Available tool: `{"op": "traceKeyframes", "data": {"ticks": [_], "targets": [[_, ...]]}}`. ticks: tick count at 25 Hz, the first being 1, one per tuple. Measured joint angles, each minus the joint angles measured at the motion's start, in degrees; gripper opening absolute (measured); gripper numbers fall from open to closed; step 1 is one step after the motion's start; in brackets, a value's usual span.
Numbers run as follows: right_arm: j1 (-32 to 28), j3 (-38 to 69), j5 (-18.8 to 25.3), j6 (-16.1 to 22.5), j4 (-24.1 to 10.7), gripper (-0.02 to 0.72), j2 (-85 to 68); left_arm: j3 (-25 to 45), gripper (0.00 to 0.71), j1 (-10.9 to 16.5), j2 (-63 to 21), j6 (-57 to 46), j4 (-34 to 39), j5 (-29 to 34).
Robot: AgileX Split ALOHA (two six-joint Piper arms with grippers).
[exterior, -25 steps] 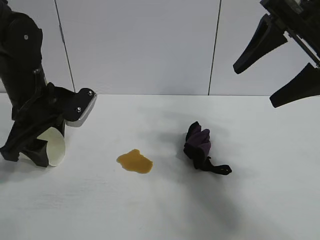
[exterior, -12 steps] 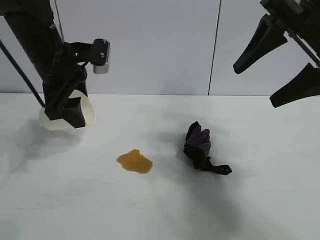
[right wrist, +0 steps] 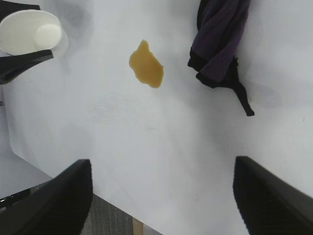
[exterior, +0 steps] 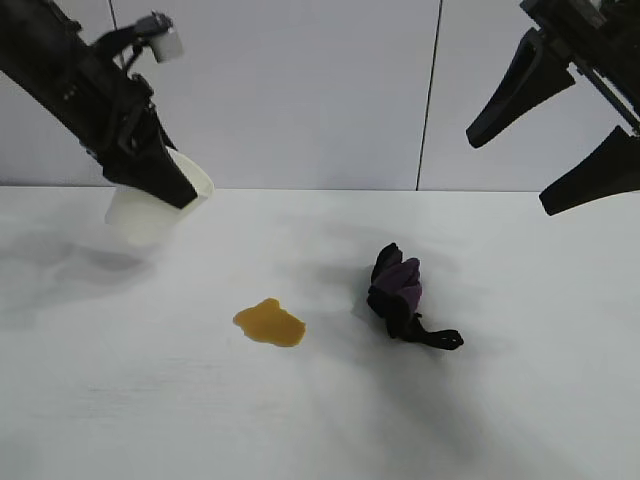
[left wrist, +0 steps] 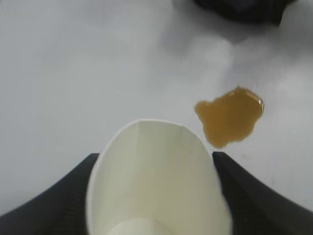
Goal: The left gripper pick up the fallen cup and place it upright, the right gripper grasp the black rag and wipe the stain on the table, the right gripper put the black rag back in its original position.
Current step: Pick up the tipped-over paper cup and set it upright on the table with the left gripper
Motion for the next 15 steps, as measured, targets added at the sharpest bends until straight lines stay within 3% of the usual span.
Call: {"op": "traceKeyframes", "data": {"ticks": [3,7,15], "targets": [[0.00,0.00,0.00,0.00,0.00,0.545,0.00,-0.10,0.449,3.66,-0.68,6.88,-9.19,2.90],[0.00,0.00,0.00,0.00,0.00,0.545,0.00,0.50,0.449,6.89,-0.68,12.84,-15.41,5.43],[0.00,0.00,0.00,0.00,0.00,0.545,0.00,10.13,0.449,10.02,-0.68,26.59,-23.95,5.57]]}}
